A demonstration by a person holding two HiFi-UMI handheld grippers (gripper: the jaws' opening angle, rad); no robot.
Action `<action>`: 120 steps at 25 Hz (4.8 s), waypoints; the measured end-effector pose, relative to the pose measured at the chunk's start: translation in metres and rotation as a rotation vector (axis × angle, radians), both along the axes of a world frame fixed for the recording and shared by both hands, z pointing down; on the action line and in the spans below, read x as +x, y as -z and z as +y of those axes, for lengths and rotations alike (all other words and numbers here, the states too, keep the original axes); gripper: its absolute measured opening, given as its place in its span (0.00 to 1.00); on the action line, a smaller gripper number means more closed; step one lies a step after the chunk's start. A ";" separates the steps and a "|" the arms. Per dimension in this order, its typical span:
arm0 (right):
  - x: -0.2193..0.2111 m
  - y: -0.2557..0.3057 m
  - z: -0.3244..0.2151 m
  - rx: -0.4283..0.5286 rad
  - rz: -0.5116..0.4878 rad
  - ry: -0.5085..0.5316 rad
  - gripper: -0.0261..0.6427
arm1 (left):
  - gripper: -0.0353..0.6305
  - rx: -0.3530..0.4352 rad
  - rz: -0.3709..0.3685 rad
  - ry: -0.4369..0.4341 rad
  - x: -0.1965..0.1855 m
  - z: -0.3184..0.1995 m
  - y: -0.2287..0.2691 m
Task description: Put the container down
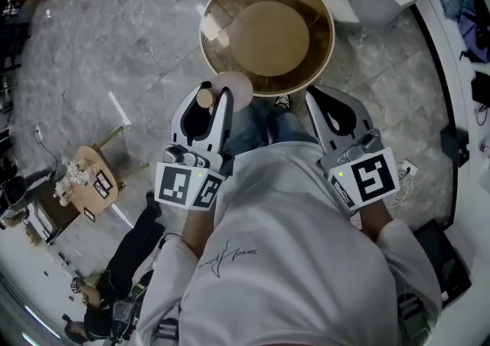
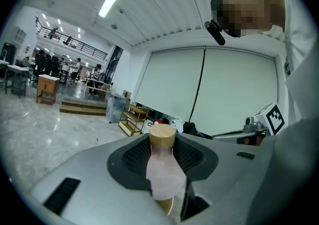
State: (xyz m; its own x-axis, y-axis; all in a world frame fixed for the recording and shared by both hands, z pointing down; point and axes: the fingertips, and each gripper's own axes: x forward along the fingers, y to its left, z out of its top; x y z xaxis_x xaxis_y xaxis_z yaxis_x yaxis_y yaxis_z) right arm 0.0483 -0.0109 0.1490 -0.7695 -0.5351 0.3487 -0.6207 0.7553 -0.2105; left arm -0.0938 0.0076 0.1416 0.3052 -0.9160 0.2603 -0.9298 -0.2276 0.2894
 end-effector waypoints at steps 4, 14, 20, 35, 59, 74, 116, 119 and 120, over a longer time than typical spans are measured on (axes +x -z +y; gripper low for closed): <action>-0.009 -0.007 -0.003 -0.003 0.033 0.027 0.06 | 0.28 -0.008 0.007 -0.007 -0.004 -0.008 -0.006; -0.025 -0.031 -0.014 -0.060 0.058 0.050 0.06 | 0.28 -0.031 0.000 -0.017 -0.019 -0.031 -0.031; -0.027 -0.045 -0.022 -0.080 0.030 0.074 0.06 | 0.28 -0.074 0.013 -0.028 -0.016 -0.040 -0.054; -0.030 -0.086 -0.051 -0.085 0.026 0.077 0.06 | 0.28 -0.104 -0.012 -0.049 -0.023 -0.071 -0.099; -0.045 -0.159 -0.040 -0.181 0.072 0.051 0.06 | 0.28 -0.141 0.046 -0.113 -0.016 -0.078 -0.165; -0.058 -0.200 -0.042 -0.228 0.075 0.055 0.06 | 0.28 -0.169 0.038 -0.107 -0.028 -0.089 -0.210; -0.064 -0.274 -0.073 -0.272 0.063 -0.080 0.06 | 0.28 -0.244 -0.004 -0.145 -0.029 -0.114 -0.323; -0.067 -0.278 -0.077 -0.263 0.063 -0.082 0.06 | 0.28 -0.246 -0.010 -0.143 -0.029 -0.117 -0.330; -0.068 -0.280 -0.078 -0.259 0.066 -0.083 0.06 | 0.28 -0.248 -0.012 -0.141 -0.029 -0.118 -0.332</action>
State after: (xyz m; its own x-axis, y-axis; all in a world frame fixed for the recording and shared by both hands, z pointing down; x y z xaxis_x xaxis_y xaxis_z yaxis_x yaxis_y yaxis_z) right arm -0.0194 -0.0889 0.4286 -0.6975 -0.4818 0.5305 -0.6972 0.6274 -0.3469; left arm -0.1229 -0.1099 0.4738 0.4212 -0.7724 0.4754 -0.8974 -0.2788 0.3420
